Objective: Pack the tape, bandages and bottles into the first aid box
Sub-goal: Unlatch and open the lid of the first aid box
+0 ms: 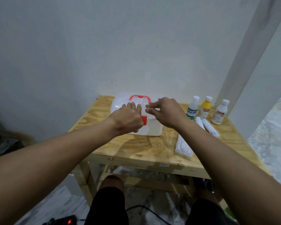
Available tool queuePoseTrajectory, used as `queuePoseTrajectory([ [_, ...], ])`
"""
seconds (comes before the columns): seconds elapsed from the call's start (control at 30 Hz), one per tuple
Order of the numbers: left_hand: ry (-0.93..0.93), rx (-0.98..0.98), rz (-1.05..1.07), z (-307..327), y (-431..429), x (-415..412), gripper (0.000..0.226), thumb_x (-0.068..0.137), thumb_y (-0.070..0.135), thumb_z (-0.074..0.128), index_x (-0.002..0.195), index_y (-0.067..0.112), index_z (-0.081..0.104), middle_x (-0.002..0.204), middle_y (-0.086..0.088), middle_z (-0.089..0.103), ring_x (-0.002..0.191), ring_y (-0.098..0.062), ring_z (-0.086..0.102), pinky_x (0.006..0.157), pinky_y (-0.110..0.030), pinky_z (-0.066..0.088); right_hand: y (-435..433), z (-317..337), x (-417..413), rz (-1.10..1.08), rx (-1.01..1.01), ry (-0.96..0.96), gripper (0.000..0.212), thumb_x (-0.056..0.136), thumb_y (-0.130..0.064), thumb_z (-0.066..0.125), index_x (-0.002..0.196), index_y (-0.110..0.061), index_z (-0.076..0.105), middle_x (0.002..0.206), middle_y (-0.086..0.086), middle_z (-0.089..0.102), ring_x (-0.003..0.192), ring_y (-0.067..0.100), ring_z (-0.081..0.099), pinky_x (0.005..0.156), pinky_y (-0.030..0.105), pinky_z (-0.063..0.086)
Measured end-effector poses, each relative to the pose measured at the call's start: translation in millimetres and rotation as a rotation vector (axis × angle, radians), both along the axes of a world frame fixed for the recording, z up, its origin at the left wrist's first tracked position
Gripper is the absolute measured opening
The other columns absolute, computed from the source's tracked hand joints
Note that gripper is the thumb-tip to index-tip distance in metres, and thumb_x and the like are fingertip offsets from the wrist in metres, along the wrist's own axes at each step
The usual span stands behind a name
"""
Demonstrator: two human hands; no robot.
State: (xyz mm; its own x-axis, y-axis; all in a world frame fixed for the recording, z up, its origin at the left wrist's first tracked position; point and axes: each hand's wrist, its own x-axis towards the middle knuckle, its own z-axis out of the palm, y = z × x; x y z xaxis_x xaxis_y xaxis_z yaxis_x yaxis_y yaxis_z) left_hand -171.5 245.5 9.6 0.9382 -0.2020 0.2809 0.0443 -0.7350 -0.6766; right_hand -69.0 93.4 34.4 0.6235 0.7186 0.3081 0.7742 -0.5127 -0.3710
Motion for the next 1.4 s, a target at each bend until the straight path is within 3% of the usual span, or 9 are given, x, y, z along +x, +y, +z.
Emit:
queuePoseTrajectory([
  [0.6, -0.024, 0.02, -0.105, 7.2, -8.5, -3.6, 0.037, 0.055, 0.015, 0.083, 0.068, -0.014, 0.064, 0.055, -0.015, 0.047, 0.044, -0.026, 0.047, 0.035, -0.029, 0.038, -1.9, 6.7, -7.0, -0.001, 0.0, -0.012, 0.034, 0.097, -0.043, 0.061, 0.124, -0.026, 0.073, 0.132, -0.002, 0.068, 0.119, 0.021, 0.062, 0.091, 0.031, 0.047],
  [0.7, -0.043, 0.0, -0.1, 8.8, 0.1, -6.2, 0.048, 0.073, 0.03, 0.079, 0.091, -0.013, 0.067, 0.069, -0.022, 0.06, 0.055, -0.032, 0.06, 0.042, -0.035, 0.048, -2.0, 8.1, -8.6, 0.0, 0.006, -0.012, 0.034, 0.097, -0.043, 0.061, 0.124, -0.027, 0.073, 0.131, -0.002, 0.069, 0.119, 0.021, 0.063, 0.094, 0.034, 0.049],
  [0.77, -0.116, -0.051, -0.073, 1.0, 9.3, -14.2, 0.065, 0.083, 0.042, 0.073, 0.122, -0.009, 0.062, 0.103, -0.027, 0.068, 0.089, -0.039, 0.069, 0.069, -0.044, 0.059, -1.6, 10.8, -10.1, 0.004, -0.039, -0.071, 0.034, 0.098, -0.042, 0.058, 0.127, -0.028, 0.071, 0.131, -0.002, 0.069, 0.118, 0.022, 0.063, 0.094, 0.035, 0.05],
  [0.87, -0.407, -0.456, 0.015, -21.2, 0.7, -37.5, 0.063, 0.083, 0.041, 0.073, 0.131, 0.003, 0.06, 0.127, -0.02, 0.063, 0.115, -0.038, 0.059, 0.089, -0.049, 0.053, -1.7, 14.0, -14.6, 0.028, -0.126, -0.151, 0.035, 0.102, -0.038, 0.052, 0.133, -0.03, 0.065, 0.128, 0.0, 0.07, 0.116, 0.025, 0.064, 0.09, 0.036, 0.051],
  [1.0, -0.68, -1.385, 0.283, -39.0, -44.8, -54.1, 0.028, 0.089, 0.039, 0.07, 0.103, 0.016, 0.064, 0.099, 0.003, 0.064, 0.088, -0.013, 0.061, 0.067, -0.026, 0.049, 6.1, 15.9, -18.1, 0.073, -0.209, -0.267, 0.037, 0.103, -0.027, 0.05, 0.138, -0.027, 0.062, 0.124, 0.005, 0.066, 0.11, 0.026, 0.063, 0.085, 0.033, 0.049],
  [1.07, -0.733, -1.919, 0.491, -36.1, -54.1, -44.4, 0.024, 0.09, 0.038, 0.068, 0.09, 0.014, 0.067, 0.088, 0.0, 0.072, 0.08, -0.016, 0.069, 0.07, -0.031, 0.059, 10.2, 18.3, -18.5, 0.073, -0.224, -0.263, 0.036, 0.102, -0.024, 0.052, 0.136, -0.023, 0.064, 0.122, 0.006, 0.064, 0.111, 0.026, 0.061, 0.086, 0.033, 0.048],
  [1.17, -0.812, -2.58, 0.604, -31.3, -58.3, -29.1, 0.025, 0.087, 0.028, 0.075, 0.095, 0.006, 0.066, 0.089, -0.01, 0.075, 0.075, -0.021, 0.076, 0.074, -0.036, 0.063, 13.9, 17.6, -18.2, 0.067, -0.204, -0.223, 0.031, 0.1, -0.023, 0.055, 0.125, -0.015, 0.072, 0.127, 0.005, 0.068, 0.115, 0.026, 0.062, 0.091, 0.034, 0.05],
  [1.27, -0.899, -2.762, 0.536, -28.4, -62.7, -20.5, 0.032, 0.084, 0.022, 0.079, 0.104, 0.001, 0.065, 0.089, -0.011, 0.076, 0.072, -0.018, 0.076, 0.071, -0.033, 0.063, 17.1, 20.3, -18.6, 0.047, -0.212, -0.234, 0.03, 0.1, -0.029, 0.055, 0.119, -0.017, 0.075, 0.123, 0.004, 0.072, 0.113, 0.028, 0.063, 0.09, 0.037, 0.051],
  [1.4, -0.981, -2.899, 0.504, -21.5, -68.2, -14.3, 0.028, 0.082, 0.022, 0.08, 0.097, 0.003, 0.065, 0.086, -0.01, 0.077, 0.075, -0.017, 0.076, 0.069, -0.032, 0.062, 18.6, 26.9, -18.5, 0.081, -0.285, -0.257, 0.035, 0.102, -0.032, 0.053, 0.135, -0.03, 0.064, 0.131, -0.001, 0.068, 0.119, 0.027, 0.059, 0.087, 0.034, 0.045],
])
